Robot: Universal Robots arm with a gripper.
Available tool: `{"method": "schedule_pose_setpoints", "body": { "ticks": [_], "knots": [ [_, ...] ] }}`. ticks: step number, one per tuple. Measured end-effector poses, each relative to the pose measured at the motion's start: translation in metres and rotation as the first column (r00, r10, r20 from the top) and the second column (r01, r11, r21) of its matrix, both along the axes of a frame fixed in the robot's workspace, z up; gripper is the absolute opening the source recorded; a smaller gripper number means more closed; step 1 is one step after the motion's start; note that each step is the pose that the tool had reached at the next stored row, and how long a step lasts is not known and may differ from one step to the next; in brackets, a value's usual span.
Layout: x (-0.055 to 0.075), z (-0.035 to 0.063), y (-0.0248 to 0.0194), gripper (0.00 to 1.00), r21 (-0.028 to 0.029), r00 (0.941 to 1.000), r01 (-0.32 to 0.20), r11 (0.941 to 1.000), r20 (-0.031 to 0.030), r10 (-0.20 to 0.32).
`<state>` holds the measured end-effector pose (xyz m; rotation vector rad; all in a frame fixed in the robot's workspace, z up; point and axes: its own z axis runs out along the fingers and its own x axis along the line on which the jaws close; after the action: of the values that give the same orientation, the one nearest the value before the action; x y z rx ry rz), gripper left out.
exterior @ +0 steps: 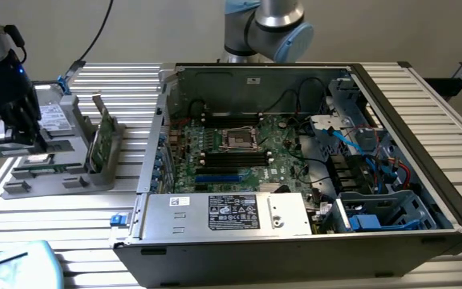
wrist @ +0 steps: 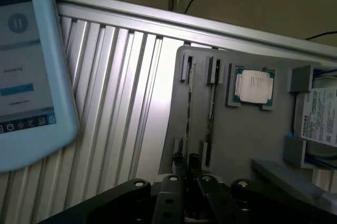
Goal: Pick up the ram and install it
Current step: 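Pick up the ram and move it above insertion slot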
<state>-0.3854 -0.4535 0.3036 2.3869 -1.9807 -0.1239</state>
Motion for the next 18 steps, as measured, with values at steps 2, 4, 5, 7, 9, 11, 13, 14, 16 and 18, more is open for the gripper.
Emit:
{"method": "schedule_pose_setpoints", "body": {
  "ticks": [2,4,5,7,9,11,13,14,16,18],
  "knots": [
    [0.005,0.0071,-0.0011,0.15,0.0022,1.0000,0.000,1.0000,-0.0022,0.000],
    [0.010,0.0142,-0.0022,0.15,0.0049,1.0000,0.000,1.0000,-0.0046,0.000],
    [0.012,0.0173,-0.0027,0.15,0.0063,1.0000,0.000,1.0000,-0.0059,0.000],
    [0.016,0.0230,-0.0036,0.15,0.0090,1.0000,0.000,1.0000,-0.0094,0.000],
    [0.021,0.0286,-0.0046,0.15,0.0122,0.9999,0.000,0.9999,-0.0129,0.000],
    [0.025,0.0340,-0.0055,0.15,0.0149,0.9999,0.000,0.9999,-0.0163,0.000],
    [0.030,0.0397,-0.0063,0.15,0.0179,0.9998,0.000,0.9998,-0.0192,0.000],
    [0.032,0.0424,-0.0067,0.15,0.0196,0.9998,0.000,0.9998,-0.0206,0.000],
    [0.037,0.0474,-0.0073,0.15,0.0234,0.9997,0.000,0.9997,-0.0233,0.000],
    [0.043,0.0508,-0.0077,0.15,0.0278,0.9997,0.000,0.9996,-0.0255,0.000]
  ]
}}
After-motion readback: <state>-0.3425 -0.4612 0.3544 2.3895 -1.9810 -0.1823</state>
